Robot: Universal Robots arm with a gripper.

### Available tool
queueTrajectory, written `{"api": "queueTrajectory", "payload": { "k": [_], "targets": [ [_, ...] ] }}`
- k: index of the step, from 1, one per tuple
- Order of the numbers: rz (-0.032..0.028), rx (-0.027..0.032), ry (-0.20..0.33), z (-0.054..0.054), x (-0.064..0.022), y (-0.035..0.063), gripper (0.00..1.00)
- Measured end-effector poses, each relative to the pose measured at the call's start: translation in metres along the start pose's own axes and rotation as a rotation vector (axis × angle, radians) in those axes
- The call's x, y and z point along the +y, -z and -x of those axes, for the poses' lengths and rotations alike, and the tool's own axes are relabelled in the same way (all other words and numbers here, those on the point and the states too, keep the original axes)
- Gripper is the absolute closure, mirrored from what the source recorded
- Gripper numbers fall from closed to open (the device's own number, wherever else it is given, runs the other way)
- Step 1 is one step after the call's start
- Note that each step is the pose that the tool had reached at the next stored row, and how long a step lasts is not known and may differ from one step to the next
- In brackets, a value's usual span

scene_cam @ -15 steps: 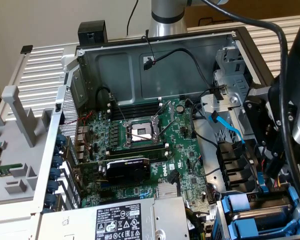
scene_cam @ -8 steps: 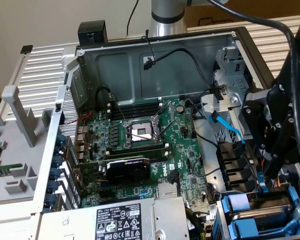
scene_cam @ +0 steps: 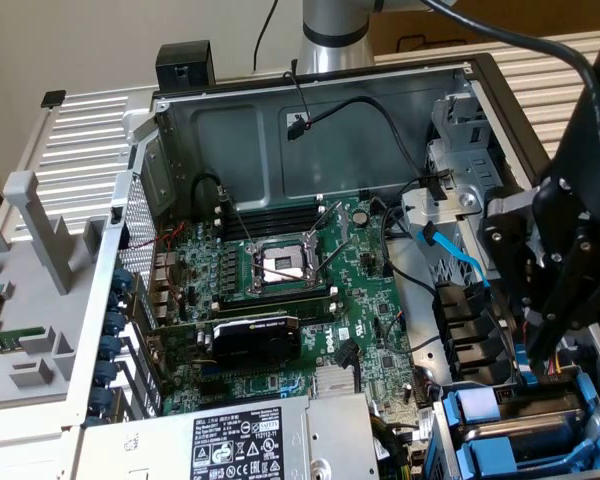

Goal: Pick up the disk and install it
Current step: 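Insert the second disk wire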

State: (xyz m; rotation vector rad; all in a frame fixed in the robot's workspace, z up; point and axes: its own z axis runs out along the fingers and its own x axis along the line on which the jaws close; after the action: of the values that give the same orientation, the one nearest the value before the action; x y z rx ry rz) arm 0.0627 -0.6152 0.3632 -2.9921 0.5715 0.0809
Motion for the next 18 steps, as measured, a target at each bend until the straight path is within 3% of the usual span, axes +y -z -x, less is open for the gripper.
{"api": "queueTrajectory", "payload": {
  "k": [4,9,15,18],
  "targets": [
    [0.0053,-0.005,0.064,0.0,0.0,0.0,0.89],
    [0.0078,-0.0079,0.1,0.0,0.0,0.0,0.89],
    [0.015,-0.0163,0.201,0.0,0.0,0.0,0.89],
    [0.0158,-0.0173,0.213,-0.0001,0.0,0.0,0.89]
  ]
}}
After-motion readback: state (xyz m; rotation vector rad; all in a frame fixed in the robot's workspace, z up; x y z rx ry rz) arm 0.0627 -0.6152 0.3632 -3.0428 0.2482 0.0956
